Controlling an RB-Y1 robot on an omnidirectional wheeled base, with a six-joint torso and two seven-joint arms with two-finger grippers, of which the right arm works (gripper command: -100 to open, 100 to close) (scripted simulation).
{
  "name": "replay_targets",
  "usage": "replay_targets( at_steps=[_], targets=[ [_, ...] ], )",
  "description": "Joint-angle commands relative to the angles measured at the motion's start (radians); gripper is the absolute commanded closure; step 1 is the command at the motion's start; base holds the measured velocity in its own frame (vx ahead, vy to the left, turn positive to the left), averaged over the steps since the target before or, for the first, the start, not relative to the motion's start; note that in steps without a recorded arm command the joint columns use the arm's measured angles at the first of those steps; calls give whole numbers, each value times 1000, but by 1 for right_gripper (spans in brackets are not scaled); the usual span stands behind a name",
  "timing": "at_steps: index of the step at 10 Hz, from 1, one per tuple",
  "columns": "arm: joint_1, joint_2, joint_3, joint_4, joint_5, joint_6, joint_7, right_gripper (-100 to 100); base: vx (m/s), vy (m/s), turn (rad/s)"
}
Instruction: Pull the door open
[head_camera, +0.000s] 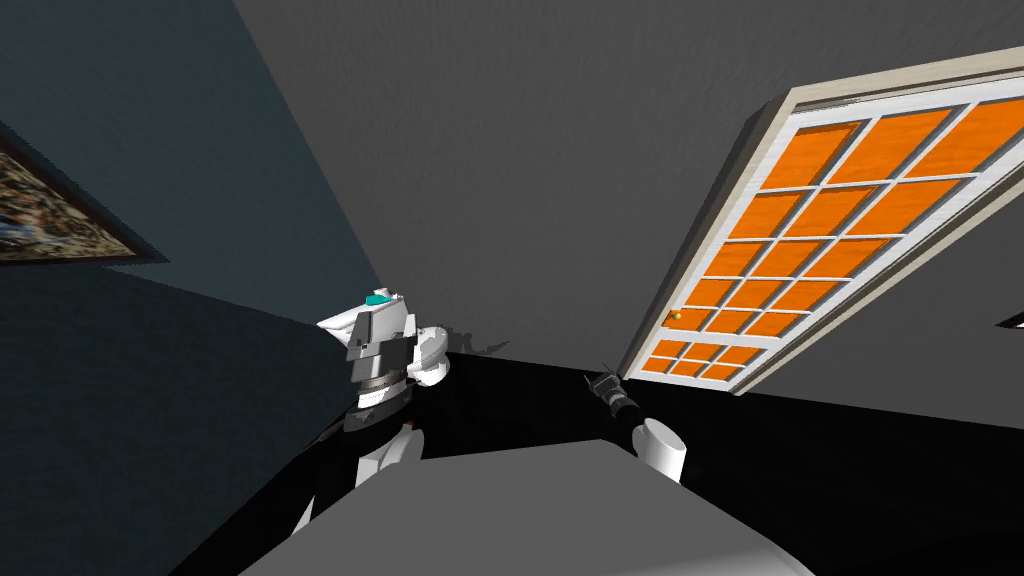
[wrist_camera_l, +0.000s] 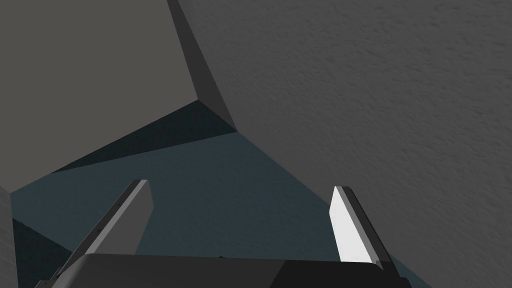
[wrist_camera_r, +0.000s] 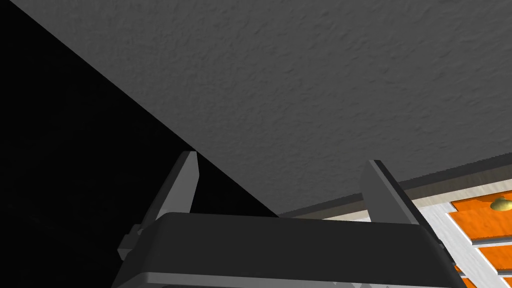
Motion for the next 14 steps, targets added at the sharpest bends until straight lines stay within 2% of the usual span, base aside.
replay_targets(
  at_steps=[1,7,14],
  targets=[
    [-5,2,-6,17,-36,18,19,-100,20,-175,65],
    [-18,8,-28,75,-166,78,85,-100,11,-148,59],
    [-33,18,-51,138,-310,145,157,-100,2,-183,36]
  ],
)
